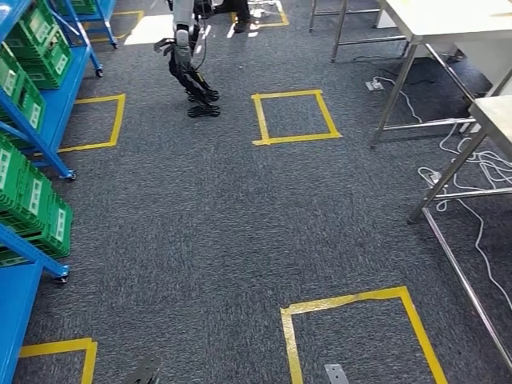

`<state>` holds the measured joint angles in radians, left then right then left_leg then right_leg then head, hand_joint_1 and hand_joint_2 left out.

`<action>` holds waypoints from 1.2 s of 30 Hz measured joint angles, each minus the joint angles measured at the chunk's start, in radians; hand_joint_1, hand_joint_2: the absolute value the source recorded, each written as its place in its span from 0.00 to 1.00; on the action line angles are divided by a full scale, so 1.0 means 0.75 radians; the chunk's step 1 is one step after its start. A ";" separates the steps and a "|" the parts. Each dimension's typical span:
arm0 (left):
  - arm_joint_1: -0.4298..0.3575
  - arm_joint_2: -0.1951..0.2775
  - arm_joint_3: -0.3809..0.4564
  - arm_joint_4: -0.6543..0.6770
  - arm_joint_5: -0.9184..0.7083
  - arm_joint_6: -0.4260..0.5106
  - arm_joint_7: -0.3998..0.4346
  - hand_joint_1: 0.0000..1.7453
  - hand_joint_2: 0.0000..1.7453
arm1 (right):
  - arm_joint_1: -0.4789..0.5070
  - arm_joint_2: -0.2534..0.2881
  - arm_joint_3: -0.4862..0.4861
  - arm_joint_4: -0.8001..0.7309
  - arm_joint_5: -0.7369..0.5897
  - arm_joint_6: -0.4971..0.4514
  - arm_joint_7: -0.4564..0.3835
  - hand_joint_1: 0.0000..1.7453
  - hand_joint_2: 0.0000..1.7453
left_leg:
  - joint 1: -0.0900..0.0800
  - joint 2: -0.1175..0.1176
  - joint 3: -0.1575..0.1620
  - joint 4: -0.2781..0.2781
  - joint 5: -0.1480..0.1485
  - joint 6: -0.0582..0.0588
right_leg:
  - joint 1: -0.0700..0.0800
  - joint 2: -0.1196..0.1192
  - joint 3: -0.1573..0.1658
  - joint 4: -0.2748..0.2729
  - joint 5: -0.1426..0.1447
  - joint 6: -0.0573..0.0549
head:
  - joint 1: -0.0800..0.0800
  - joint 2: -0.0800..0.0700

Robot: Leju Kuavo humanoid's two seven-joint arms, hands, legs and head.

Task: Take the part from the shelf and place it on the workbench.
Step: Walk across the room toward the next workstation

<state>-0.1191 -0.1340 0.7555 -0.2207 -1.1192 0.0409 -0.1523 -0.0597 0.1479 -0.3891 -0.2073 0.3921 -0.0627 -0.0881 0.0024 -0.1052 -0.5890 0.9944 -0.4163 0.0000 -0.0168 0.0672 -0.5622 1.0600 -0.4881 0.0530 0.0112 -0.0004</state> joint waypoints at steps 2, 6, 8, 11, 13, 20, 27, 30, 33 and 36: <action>0.002 0.000 0.000 0.000 0.000 0.001 0.000 0.00 0.00 | -0.001 0.000 0.000 0.002 0.003 -0.002 0.001 0.00 0.00 | 0.002 -0.028 -0.009 -0.001 0.006 -0.019 | 0.000 0.022 0.022 -0.047 0.007 -0.009 | 0.000 0.000; 0.010 0.000 0.000 0.000 -0.001 0.003 0.000 0.00 0.00 | -0.004 0.000 -0.001 0.002 0.011 -0.008 0.003 0.00 0.00 | 0.004 0.030 -0.045 0.048 -0.026 -0.047 | 0.006 -0.040 0.025 -0.057 0.025 -0.046 | -0.009 0.000; 0.002 -0.001 0.000 0.000 -0.001 0.005 -0.001 0.00 0.00 | 0.000 -0.001 -0.001 0.002 0.017 -0.012 0.003 0.00 0.00 | 0.001 0.105 -0.123 0.212 -0.118 -0.054 | 0.011 -0.081 0.024 -0.060 0.025 -0.056 | -0.018 0.000; 0.000 -0.004 0.000 0.000 -0.001 0.005 -0.001 0.00 0.00 | 0.003 -0.003 -0.001 0.002 0.028 -0.018 0.004 0.00 0.00 | 0.001 0.124 -0.200 0.383 -0.168 -0.058 | 0.016 -0.144 0.022 -0.059 0.022 -0.060 | -0.019 0.000; 0.001 -0.004 0.000 0.000 -0.001 0.006 -0.001 0.00 0.00 | 0.000 -0.003 -0.001 0.002 0.032 -0.019 0.004 0.00 0.00 | 0.001 0.145 -0.127 0.258 -0.091 -0.054 | 0.016 -0.178 0.026 -0.059 0.019 -0.057 | -0.019 0.000; -0.004 -0.008 0.001 0.000 0.013 0.006 -0.001 0.00 0.00 | -0.011 -0.004 -0.001 0.002 0.048 -0.023 0.008 0.00 0.00 | -0.016 0.206 0.007 -0.008 -0.012 -0.002 | 0.028 -0.231 0.041 -0.044 -0.017 -0.016 | -0.018 0.000; 0.001 -0.015 0.002 0.000 0.016 0.007 -0.009 0.00 0.00 | 0.000 -0.007 -0.001 0.002 0.059 -0.028 0.016 0.00 0.00 | -0.006 0.072 0.011 -0.011 -0.005 0.021 | 0.018 -0.088 -0.136 0.307 -0.144 0.004 | -0.004 0.000; 0.003 -0.016 0.002 0.000 0.015 0.003 -0.004 0.00 0.00 | 0.000 -0.012 -0.001 0.004 0.065 -0.031 0.016 0.00 0.00 | -0.002 0.012 0.008 0.000 -0.006 0.006 | -0.002 -0.007 -0.024 0.046 -0.011 0.010 | -0.003 0.000; 0.008 -0.016 0.002 0.000 0.015 0.001 -0.002 0.00 0.00 | 0.000 -0.014 -0.001 0.008 0.069 -0.032 0.016 0.00 0.00 | 0.000 -0.035 -0.012 0.004 0.004 -0.022 | -0.010 0.049 0.015 -0.039 0.007 -0.001 | -0.002 0.000; 0.018 -0.018 0.003 0.000 0.015 0.000 -0.001 0.00 0.00 | 0.001 -0.017 -0.001 0.008 0.072 -0.032 0.015 0.00 0.00 | 0.003 0.003 -0.036 0.029 -0.013 -0.043 | -0.005 -0.005 0.016 -0.044 0.017 -0.029 | -0.010 0.000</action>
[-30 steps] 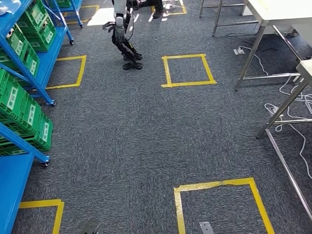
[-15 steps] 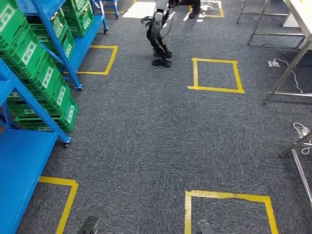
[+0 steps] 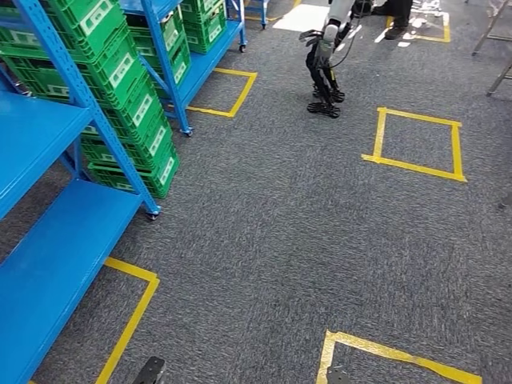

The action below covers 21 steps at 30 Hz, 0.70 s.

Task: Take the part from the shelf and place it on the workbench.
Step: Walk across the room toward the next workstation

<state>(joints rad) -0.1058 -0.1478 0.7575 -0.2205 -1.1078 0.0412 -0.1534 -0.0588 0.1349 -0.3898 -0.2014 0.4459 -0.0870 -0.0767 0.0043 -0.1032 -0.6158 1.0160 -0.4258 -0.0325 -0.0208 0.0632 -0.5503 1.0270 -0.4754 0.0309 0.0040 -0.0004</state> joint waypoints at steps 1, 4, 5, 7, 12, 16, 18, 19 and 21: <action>-0.001 -0.001 0.000 0.000 0.000 0.000 0.000 0.00 0.00 | 0.001 -0.001 0.000 0.000 0.001 0.000 0.000 0.00 0.00 | -0.002 0.043 -0.026 0.053 -0.034 -0.004 | 0.001 -0.022 0.000 -0.003 0.002 -0.008 | -0.005 0.000; -0.006 -0.005 0.000 0.000 0.000 -0.002 0.000 0.00 0.00 | 0.008 -0.007 0.000 0.000 0.007 -0.005 0.000 0.00 0.00 | -0.004 0.117 -0.149 0.313 -0.157 -0.012 | 0.009 -0.094 -0.001 -0.004 -0.001 -0.019 | -0.013 0.000; -0.004 -0.006 0.000 0.000 0.000 -0.003 0.000 0.00 0.00 | 0.010 -0.009 0.000 0.000 0.009 -0.007 0.000 0.00 0.00 | -0.003 0.120 -0.168 0.357 -0.164 -0.014 | 0.010 -0.116 -0.001 -0.004 -0.002 -0.020 | -0.013 0.000; -0.001 -0.007 0.000 0.000 0.000 -0.005 0.000 0.00 0.00 | 0.008 -0.011 0.000 0.000 0.010 -0.009 0.001 0.00 0.00 | -0.002 0.131 -0.126 0.286 -0.105 -0.014 | 0.010 -0.153 0.002 -0.004 -0.004 -0.017 | -0.013 0.000; -0.014 -0.016 0.000 0.000 0.000 -0.005 0.000 0.00 0.00 | 0.008 -0.021 0.000 0.000 0.021 -0.009 0.006 0.00 0.00 | -0.017 0.227 0.036 -0.014 -0.013 0.012 | 0.026 -0.222 0.018 -0.003 -0.021 0.010 | -0.019 0.000; -0.013 -0.019 0.000 0.000 0.000 -0.007 -0.001 0.00 0.00 | 0.000 -0.027 0.000 0.000 0.032 -0.009 0.014 0.00 0.00 | -0.007 0.169 0.036 -0.020 -0.008 0.046 | 0.020 -0.178 0.005 0.053 -0.069 0.036 | -0.012 0.000; -0.015 -0.024 0.000 0.000 0.000 -0.009 -0.001 0.00 0.00 | 0.003 -0.030 0.000 0.000 0.033 -0.009 0.015 0.00 0.00 | -0.005 0.138 0.036 -0.020 -0.006 0.057 | 0.018 -0.108 -0.077 0.222 -0.150 0.041 | -0.005 0.000; -0.016 -0.026 0.000 0.000 -0.001 -0.009 0.000 0.00 0.00 | 0.007 -0.031 0.000 0.000 0.033 -0.009 0.015 0.00 0.00 | -0.005 0.120 0.036 -0.020 -0.006 0.060 | 0.019 -0.094 -0.124 0.311 -0.183 0.041 | -0.004 0.000; -0.011 -0.028 0.000 0.000 -0.002 -0.009 0.000 0.00 0.00 | 0.014 -0.032 0.000 0.000 0.034 -0.010 0.015 0.00 0.00 | -0.006 0.081 0.038 -0.020 -0.006 0.061 | 0.020 -0.086 -0.169 0.374 -0.177 0.037 | -0.002 0.000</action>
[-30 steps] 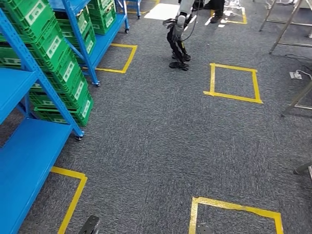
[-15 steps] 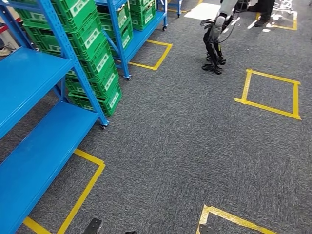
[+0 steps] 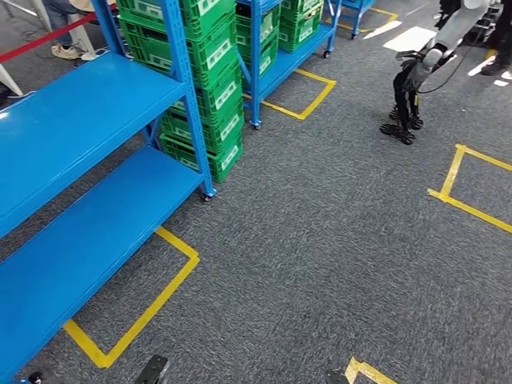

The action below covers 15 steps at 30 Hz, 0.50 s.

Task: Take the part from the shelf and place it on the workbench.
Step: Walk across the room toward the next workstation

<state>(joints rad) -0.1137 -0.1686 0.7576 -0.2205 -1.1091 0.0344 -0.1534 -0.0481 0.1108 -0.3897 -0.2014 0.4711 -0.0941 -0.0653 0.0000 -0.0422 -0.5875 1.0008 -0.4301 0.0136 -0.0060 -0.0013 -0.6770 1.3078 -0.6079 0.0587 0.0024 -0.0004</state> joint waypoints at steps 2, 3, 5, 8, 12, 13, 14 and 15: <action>0.005 -0.001 0.000 0.000 0.001 0.001 0.000 0.00 0.00 | 0.001 0.000 0.000 0.000 0.001 0.000 0.000 0.00 0.00 | 0.001 -0.039 0.003 0.000 0.001 -0.003 | -0.003 0.023 0.053 -0.136 0.094 -0.006 | 0.000 0.000; 0.005 -0.001 0.000 0.000 0.002 0.002 0.000 0.00 0.00 | 0.000 0.000 0.000 0.000 0.002 0.000 0.000 0.00 0.00 | 0.000 -0.058 0.003 0.002 0.001 -0.008 | -0.009 0.061 0.094 -0.231 0.134 -0.008 | 0.001 0.000; 0.004 -0.002 0.001 0.000 0.003 0.004 0.000 0.00 0.00 | -0.001 -0.001 0.000 0.000 0.003 -0.001 0.001 0.00 0.00 | 0.001 -0.090 -0.002 0.003 0.005 -0.024 | -0.016 0.120 0.152 -0.352 0.173 -0.011 | 0.001 0.000; 0.010 -0.001 0.001 0.000 0.004 0.004 0.000 0.00 0.00 | -0.003 -0.001 -0.001 0.001 0.004 -0.001 0.002 0.00 0.00 | 0.008 -0.120 -0.014 -0.003 0.017 -0.050 | -0.013 0.098 0.160 -0.371 0.179 -0.028 | 0.001 0.000; 0.009 -0.002 0.002 0.000 0.004 0.004 0.000 0.00 0.00 | 0.000 -0.002 -0.002 0.001 0.005 -0.001 0.002 0.00 0.00 | 0.000 0.011 -0.112 0.196 -0.107 -0.071 | -0.010 0.019 0.162 -0.382 0.186 -0.058 | -0.018 0.000; 0.007 -0.002 0.002 0.000 0.004 0.004 0.000 0.00 0.00 | 0.002 -0.002 -0.002 0.001 0.005 -0.001 0.002 0.00 0.00 | 0.001 0.028 -0.155 0.287 -0.147 -0.074 | -0.008 -0.004 0.161 -0.382 0.185 -0.060 | -0.019 0.000; 0.008 -0.002 0.002 0.000 0.006 0.004 0.000 0.00 0.00 | 0.004 -0.002 -0.002 0.001 0.005 -0.001 0.003 0.00 0.00 | 0.001 0.035 -0.185 0.353 -0.169 -0.076 | -0.006 -0.025 0.160 -0.382 0.184 -0.061 | -0.019 0.000; 0.010 -0.002 0.002 0.000 0.008 0.004 0.000 0.00 0.00 | 0.004 -0.002 -0.002 0.001 0.006 -0.001 0.004 0.00 0.00 | 0.001 0.038 -0.193 0.376 -0.165 -0.077 | -0.005 -0.045 0.161 -0.382 0.183 -0.062 | -0.019 0.000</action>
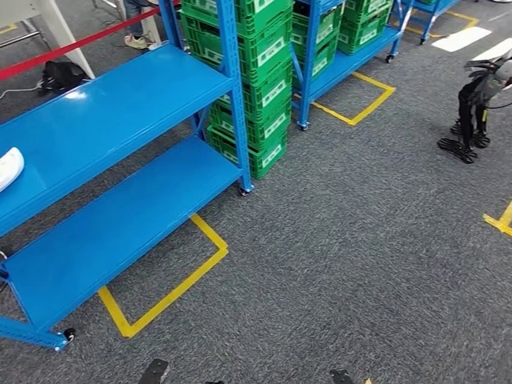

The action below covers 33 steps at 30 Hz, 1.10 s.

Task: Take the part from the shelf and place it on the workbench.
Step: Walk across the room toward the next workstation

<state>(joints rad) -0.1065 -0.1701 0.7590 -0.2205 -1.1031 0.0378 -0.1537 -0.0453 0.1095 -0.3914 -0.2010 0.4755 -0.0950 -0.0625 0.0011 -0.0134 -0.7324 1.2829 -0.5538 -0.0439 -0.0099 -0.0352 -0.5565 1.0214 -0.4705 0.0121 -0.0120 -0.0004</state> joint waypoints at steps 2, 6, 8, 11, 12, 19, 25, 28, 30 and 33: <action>0.002 0.001 0.000 0.000 0.005 0.001 -0.003 0.00 0.00 | -0.004 0.000 0.000 0.000 0.002 0.000 0.001 0.00 0.00 | -0.001 0.017 0.065 -0.110 0.074 0.003 | 0.000 -0.035 0.004 0.000 -0.003 0.002 | 0.000 0.000; -0.008 -0.002 0.001 0.000 0.007 0.003 -0.008 0.00 0.00 | -0.007 0.000 -0.002 0.000 0.011 0.000 -0.001 0.00 0.00 | -0.016 0.114 0.209 -0.379 0.154 0.031 | 0.014 -0.090 0.016 0.002 -0.015 0.024 | 0.000 0.000; -0.005 -0.003 0.001 0.000 0.009 0.005 -0.008 0.00 0.00 | -0.010 0.000 -0.003 0.000 0.015 0.000 -0.003 0.00 0.00 | -0.015 0.085 0.208 -0.389 0.155 0.048 | 0.015 -0.116 0.024 -0.003 -0.019 0.038 | 0.002 0.000; 0.000 -0.004 0.002 0.000 0.013 0.007 -0.008 0.00 0.00 | -0.013 0.000 -0.004 -0.001 0.018 0.000 -0.004 0.00 0.00 | -0.003 0.040 0.216 -0.400 0.164 0.070 | 0.008 -0.037 -0.009 0.089 -0.083 0.059 | 0.010 0.000; -0.001 -0.005 0.002 0.000 0.015 0.008 -0.008 0.00 0.00 | -0.012 0.000 -0.005 -0.001 0.018 0.000 -0.004 0.00 0.00 | -0.001 0.025 0.216 -0.400 0.164 0.074 | 0.007 0.004 -0.045 0.173 -0.126 0.063 | 0.016 0.000; 0.002 -0.008 0.007 0.000 0.018 0.011 -0.008 0.00 0.00 | -0.005 0.001 -0.008 0.000 0.027 -0.001 0.005 0.00 0.00 | 0.005 -0.109 0.216 -0.389 0.163 0.062 | -0.010 0.115 -0.042 0.106 -0.030 0.067 | 0.026 0.000; 0.006 -0.008 0.011 0.000 0.017 0.014 -0.008 0.00 0.00 | -0.008 0.000 -0.011 0.002 0.036 -0.001 0.007 0.00 0.00 | 0.013 -0.133 0.177 -0.370 0.165 0.009 | -0.014 0.135 0.005 0.009 -0.006 0.025 | 0.021 0.000; -0.001 -0.009 0.015 0.001 0.016 0.014 -0.007 0.00 0.00 | -0.005 -0.001 -0.013 0.002 0.036 -0.001 0.007 0.00 0.00 | 0.006 -0.015 0.073 -0.161 0.050 -0.003 | -0.007 0.069 0.005 0.004 -0.006 0.005 | 0.005 0.000; -0.001 -0.010 0.018 0.001 0.015 0.014 -0.007 0.00 0.00 | -0.001 -0.001 -0.015 0.002 0.037 -0.001 0.008 0.00 0.00 | 0.007 0.000 0.003 -0.014 -0.001 -0.004 | -0.001 0.023 0.004 0.004 -0.008 0.001 | 0.005 0.000; 0.003 -0.009 0.023 0.001 0.014 0.014 -0.003 0.00 0.00 | -0.006 -0.002 -0.017 0.002 0.038 -0.001 0.008 0.00 0.00 | 0.003 0.021 0.074 -0.132 0.089 0.008 | 0.004 -0.033 0.009 0.004 -0.011 0.001 | 0.004 0.000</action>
<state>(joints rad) -0.1044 -0.1772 0.7759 -0.2201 -1.0926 0.0481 -0.1563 -0.0496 0.1083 -0.4040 -0.1999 0.5043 -0.0957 -0.0567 0.0032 0.0023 -0.6769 1.1841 -0.4870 -0.0376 -0.0069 -0.0596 -0.5499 1.0245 -0.4787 0.0131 -0.0087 -0.0004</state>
